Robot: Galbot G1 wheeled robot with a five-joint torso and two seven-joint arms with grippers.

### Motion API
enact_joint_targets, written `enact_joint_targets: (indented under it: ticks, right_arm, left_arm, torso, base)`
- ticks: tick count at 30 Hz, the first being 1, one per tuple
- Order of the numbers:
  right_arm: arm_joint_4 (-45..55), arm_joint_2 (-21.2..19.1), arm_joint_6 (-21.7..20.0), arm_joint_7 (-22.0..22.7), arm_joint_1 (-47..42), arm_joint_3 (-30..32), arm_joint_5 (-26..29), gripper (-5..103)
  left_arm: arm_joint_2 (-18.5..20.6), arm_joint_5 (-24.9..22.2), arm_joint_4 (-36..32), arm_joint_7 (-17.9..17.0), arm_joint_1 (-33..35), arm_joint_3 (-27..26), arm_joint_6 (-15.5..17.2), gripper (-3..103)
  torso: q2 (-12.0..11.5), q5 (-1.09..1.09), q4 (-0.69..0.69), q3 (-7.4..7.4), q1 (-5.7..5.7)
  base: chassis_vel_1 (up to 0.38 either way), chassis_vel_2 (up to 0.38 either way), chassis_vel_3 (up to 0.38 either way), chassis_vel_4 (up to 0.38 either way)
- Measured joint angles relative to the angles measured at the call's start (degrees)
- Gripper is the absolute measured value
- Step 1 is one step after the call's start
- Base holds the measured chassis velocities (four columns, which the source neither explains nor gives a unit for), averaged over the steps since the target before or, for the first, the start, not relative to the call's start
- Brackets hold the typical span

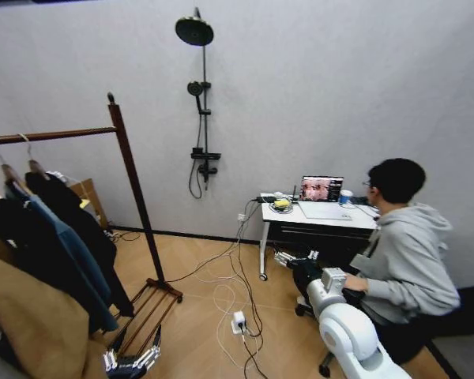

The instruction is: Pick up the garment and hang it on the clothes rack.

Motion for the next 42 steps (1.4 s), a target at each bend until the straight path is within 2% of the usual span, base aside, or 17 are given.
enact_joint_targets:
  ticks: [18, 21, 42]
  right_arm:
    - [0.1, 0.0, 0.5, -0.3, -0.9, 0.2, -0.3, 100]
    - [0.1, 0.2, 0.5, -0.4, -1.1, 0.0, -0.6, 100]
    - [-0.9, 1.2, 0.8, -0.8, -0.8, -0.9, -1.9, 100]
  left_arm:
    - [0.0, 0.0, 0.0, 0.0, 0.0, 0.0, 0.0, 100]
    - [0.0, 0.0, 0.0, 0.0, 0.0, 0.0, 0.0, 100]
    - [0.0, 0.0, 0.0, 0.0, 0.0, 0.0, 0.0, 100]
  torso:
    - [0.0, -0.01, -0.02, 0.0, -0.01]
    - [0.0, 0.03, 0.01, 0.01, 0.0]
    - [0.0, 0.02, 0.01, 0.01, 0.0]
  base:
    - [-0.016, -0.206, -0.208, -0.021]
    - [0.058, -0.099, -0.089, 0.064]
    - [0.151, -0.147, -0.143, 0.141]
